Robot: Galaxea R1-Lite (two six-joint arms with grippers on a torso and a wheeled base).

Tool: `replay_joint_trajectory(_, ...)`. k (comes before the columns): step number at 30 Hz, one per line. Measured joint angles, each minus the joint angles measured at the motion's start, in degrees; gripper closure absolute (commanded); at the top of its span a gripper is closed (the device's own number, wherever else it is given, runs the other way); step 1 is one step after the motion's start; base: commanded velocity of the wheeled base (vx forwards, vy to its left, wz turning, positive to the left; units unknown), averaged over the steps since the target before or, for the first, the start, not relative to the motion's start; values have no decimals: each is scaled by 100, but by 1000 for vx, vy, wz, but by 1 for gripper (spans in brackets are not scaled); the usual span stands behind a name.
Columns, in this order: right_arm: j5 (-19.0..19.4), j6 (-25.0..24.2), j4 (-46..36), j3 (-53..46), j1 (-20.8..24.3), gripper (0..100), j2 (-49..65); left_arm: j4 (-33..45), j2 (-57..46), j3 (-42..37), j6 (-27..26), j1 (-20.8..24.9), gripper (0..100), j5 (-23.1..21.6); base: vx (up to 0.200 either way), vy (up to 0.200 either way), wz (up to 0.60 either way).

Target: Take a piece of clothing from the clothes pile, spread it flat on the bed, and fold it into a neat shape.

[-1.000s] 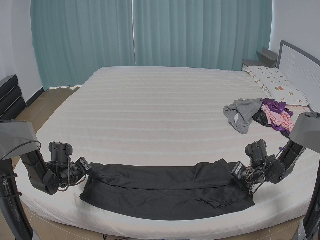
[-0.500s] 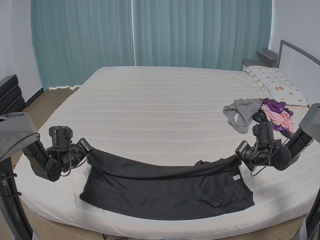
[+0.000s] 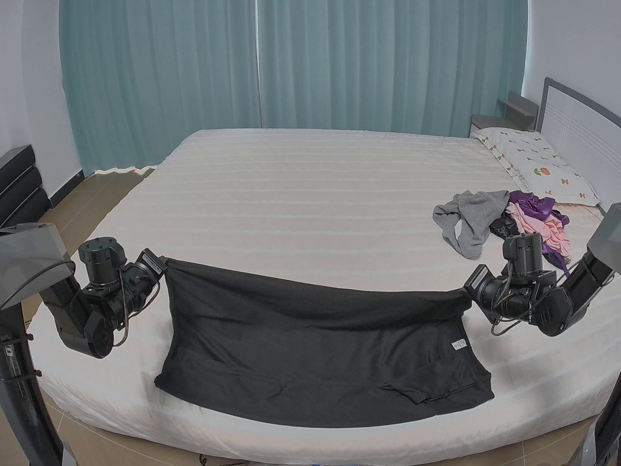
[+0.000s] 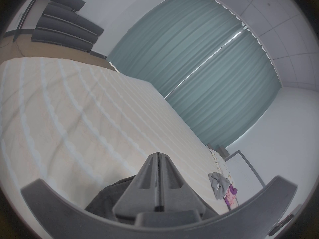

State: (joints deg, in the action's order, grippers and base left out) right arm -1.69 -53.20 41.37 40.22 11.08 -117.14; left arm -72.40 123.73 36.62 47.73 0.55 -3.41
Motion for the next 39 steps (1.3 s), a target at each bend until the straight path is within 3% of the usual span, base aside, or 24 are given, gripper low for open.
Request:
replay_joint_trajectory(6,30,238,99,-539,82,100,5,-853,286,-840,-456,-107,100,-127,0,0,0)
replay_joint_trajectory(12,50,497,127,-1003,149,100,16,-1042,472,-1659,-834,-160,100,-822,0,0,0)
replay_joint_trajectory(24,177,733,134,-1385,239,100,-177,-1007,578,-2158,-1343,-176,100,-923,0,0,0)
replay_joint_trajectory(25,179,739,134,-1385,241,0,-196,-1005,579,-2177,-1360,-176,100,-920,0,0,0)
replay_joint_trajectory(26,183,746,132,-1387,241,0,-213,-1001,581,-2199,-1379,-176,100,-923,0,0,0)
replay_joint_trajectory(27,185,752,127,-1392,241,0,-232,-996,581,-2213,-1390,-176,0,-923,0,0,0)
replay_joint_trajectory(34,216,755,124,-1385,217,0,-130,-992,540,-2254,-1390,-187,0,-925,0,0,0)
replay_joint_trajectory(39,478,750,102,-1274,18,0,187,-985,416,-2155,-1339,-234,0,-930,0,0,0)
